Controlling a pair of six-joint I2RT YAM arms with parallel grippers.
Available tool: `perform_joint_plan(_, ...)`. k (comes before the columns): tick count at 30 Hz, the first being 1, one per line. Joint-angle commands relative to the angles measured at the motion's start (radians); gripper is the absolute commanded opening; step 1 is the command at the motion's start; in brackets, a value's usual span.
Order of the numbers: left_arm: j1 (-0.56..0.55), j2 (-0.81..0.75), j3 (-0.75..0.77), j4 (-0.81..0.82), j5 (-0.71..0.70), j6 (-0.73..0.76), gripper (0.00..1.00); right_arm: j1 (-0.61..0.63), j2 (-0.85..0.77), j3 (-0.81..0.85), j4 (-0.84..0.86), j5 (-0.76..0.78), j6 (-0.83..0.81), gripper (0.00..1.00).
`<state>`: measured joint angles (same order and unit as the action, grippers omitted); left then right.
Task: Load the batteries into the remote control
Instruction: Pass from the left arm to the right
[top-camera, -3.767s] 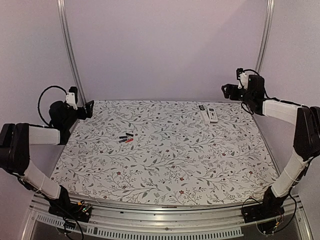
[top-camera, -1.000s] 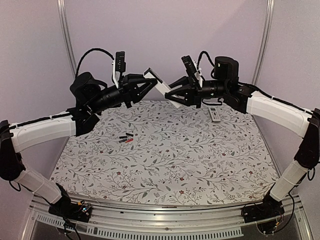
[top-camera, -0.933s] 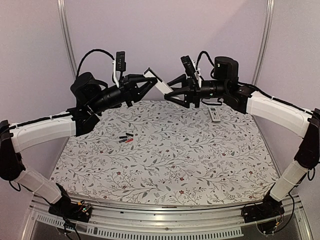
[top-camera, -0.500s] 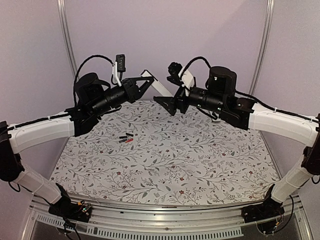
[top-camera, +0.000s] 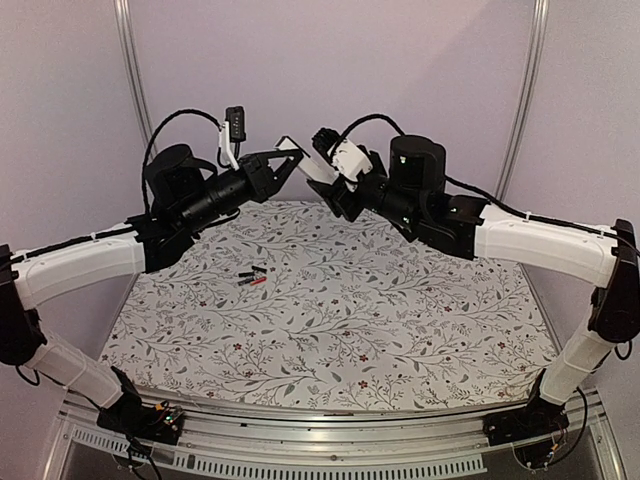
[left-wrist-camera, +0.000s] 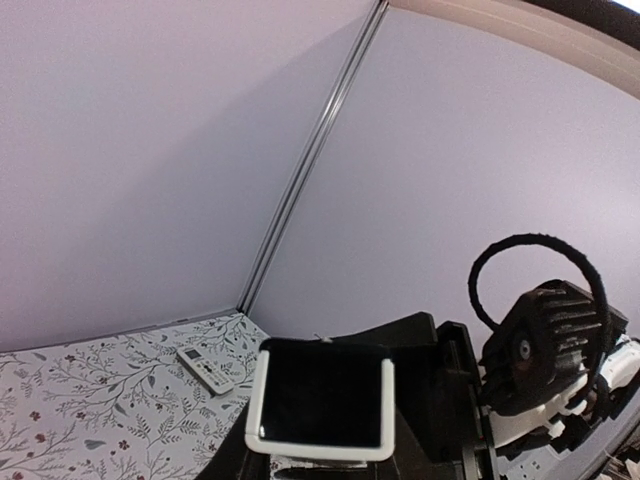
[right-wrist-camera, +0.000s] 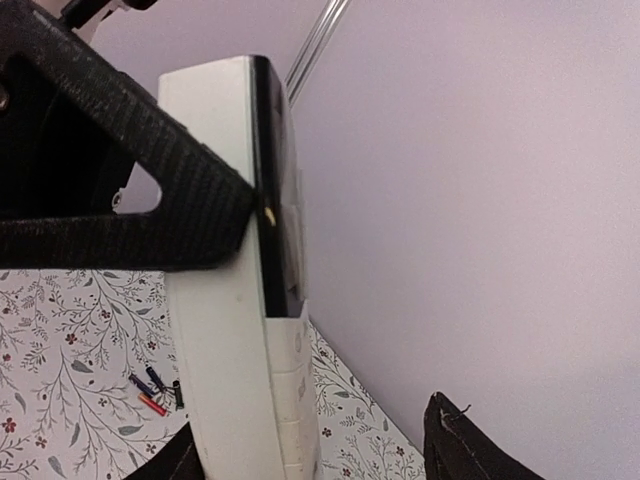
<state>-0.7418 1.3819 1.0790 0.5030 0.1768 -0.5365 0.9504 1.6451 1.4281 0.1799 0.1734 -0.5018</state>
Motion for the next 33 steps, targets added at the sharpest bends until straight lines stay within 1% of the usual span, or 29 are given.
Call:
perform_joint_plan(1, -0.011, -0.025, -0.006, 0.018, -0.007, 0.0, 0.0, 0.016, 0.026, 0.025, -0.016, 0.064, -0.039, 0.52)
perform_joint_plan(2, -0.012, -0.025, -0.006, 0.018, -0.006, 0.002, 0.0, 0.017, 0.027, 0.026, -0.015, 0.065, -0.036, 0.45)
perform_joint_plan(3, -0.012, -0.024, -0.005, 0.015, -0.007, 0.002, 0.0, 0.017, 0.027, 0.027, -0.014, 0.063, -0.034, 0.4)
perform_joint_plan(5, -0.012, -0.024, -0.007, 0.012, -0.009, 0.003, 0.0, 0.018, 0.024, 0.029, -0.015, 0.057, -0.03, 0.33)
perform_joint_plan(6, -0.011, -0.025, -0.009, 0.011, -0.01, 0.005, 0.0, 0.02, 0.024, 0.031, -0.016, 0.054, -0.027, 0.26)
perform_joint_plan(8, -0.011, -0.028, -0.013, 0.01, -0.013, 0.014, 0.0, 0.019, 0.022, 0.032, -0.018, 0.046, -0.024, 0.16)
perform_joint_plan(10, -0.012, -0.035, -0.015, 0.005, -0.011, 0.035, 0.0, 0.018, 0.019, 0.037, -0.027, 0.029, -0.016, 0.09)
perform_joint_plan(11, -0.009, -0.042, -0.015, -0.003, -0.007, 0.053, 0.16, 0.018, 0.017, 0.042, -0.036, 0.018, -0.01, 0.03)
perform_joint_plan(12, -0.007, -0.053, -0.017, -0.013, -0.001, 0.075, 0.4, 0.017, 0.013, 0.047, -0.045, 0.002, -0.006, 0.0)
perform_joint_plan(13, -0.002, -0.067, -0.02, -0.023, 0.01, 0.104, 0.71, 0.014, 0.008, 0.051, -0.06, -0.027, 0.005, 0.0)
perform_joint_plan(14, 0.006, -0.086, -0.026, -0.034, 0.024, 0.134, 0.91, 0.006, -0.006, 0.056, -0.082, -0.09, 0.015, 0.0)
perform_joint_plan(15, 0.011, -0.108, -0.036, -0.041, 0.041, 0.171, 0.98, -0.011, -0.017, 0.063, -0.121, -0.189, 0.026, 0.0)
perform_joint_plan(19, 0.02, -0.184, -0.077, -0.059, 0.172, 0.346, 1.0, -0.132, -0.048, 0.118, -0.244, -0.797, 0.165, 0.0)
perform_joint_plan(20, 0.021, -0.193, -0.079, -0.07, 0.203, 0.371, 1.0, -0.153, -0.042, 0.136, -0.27, -0.894, 0.18, 0.0)
perform_joint_plan(21, 0.02, -0.198, -0.074, -0.086, 0.225, 0.389, 1.0, -0.161, -0.03, 0.156, -0.295, -0.951, 0.19, 0.0)
perform_joint_plan(23, 0.019, -0.197, -0.059, -0.116, 0.254, 0.402, 1.0, -0.16, -0.012, 0.182, -0.342, -1.027, 0.173, 0.0)
perform_joint_plan(26, 0.019, -0.185, -0.038, -0.141, 0.281, 0.405, 0.99, -0.16, 0.012, 0.195, -0.36, -1.075, 0.168, 0.0)
perform_joint_plan(30, 0.011, -0.156, -0.009, -0.145, 0.303, 0.398, 0.92, -0.16, 0.026, 0.204, -0.365, -1.083, 0.176, 0.0)
perform_joint_plan(33, -0.001, -0.127, 0.013, -0.135, 0.305, 0.391, 0.84, -0.16, 0.034, 0.21, -0.365, -1.088, 0.18, 0.0)
